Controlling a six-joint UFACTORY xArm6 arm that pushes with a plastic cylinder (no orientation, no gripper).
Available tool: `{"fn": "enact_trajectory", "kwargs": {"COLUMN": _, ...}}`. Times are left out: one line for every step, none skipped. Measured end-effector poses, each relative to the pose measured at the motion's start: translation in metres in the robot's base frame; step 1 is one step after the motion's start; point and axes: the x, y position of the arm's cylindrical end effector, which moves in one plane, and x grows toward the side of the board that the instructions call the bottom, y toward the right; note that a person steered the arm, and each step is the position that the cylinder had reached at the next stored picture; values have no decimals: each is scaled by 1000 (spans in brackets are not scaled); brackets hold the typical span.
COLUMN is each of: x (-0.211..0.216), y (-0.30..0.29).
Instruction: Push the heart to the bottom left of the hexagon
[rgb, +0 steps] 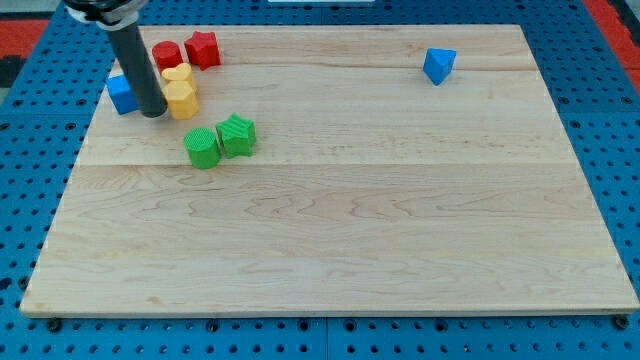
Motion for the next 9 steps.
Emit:
{"fn": "enact_trajectory", "kwargs": {"x": -20, "y": 39}}
{"fn": "enact_trajectory", "kwargs": {"x": -38, "y": 99}}
{"fn": "enact_trajectory", "kwargs": {"x": 1, "y": 101}}
{"fn": "enact_trajectory", "kwargs": {"x": 12, "y": 47}}
{"fn": "enact_trajectory", "kwargs": {"x": 5, "y": 18}}
{"fn": "enact_trajectory", "kwargs": {"x": -9, "y": 20}}
{"fn": "enact_trajectory", "kwargs": {"x": -14, "y": 16}}
{"fn": "enact_trajectory", "kwargs": {"x": -37, "y": -6}}
{"fn": "enact_trajectory", "kwargs": {"x": -51, "y": -17}}
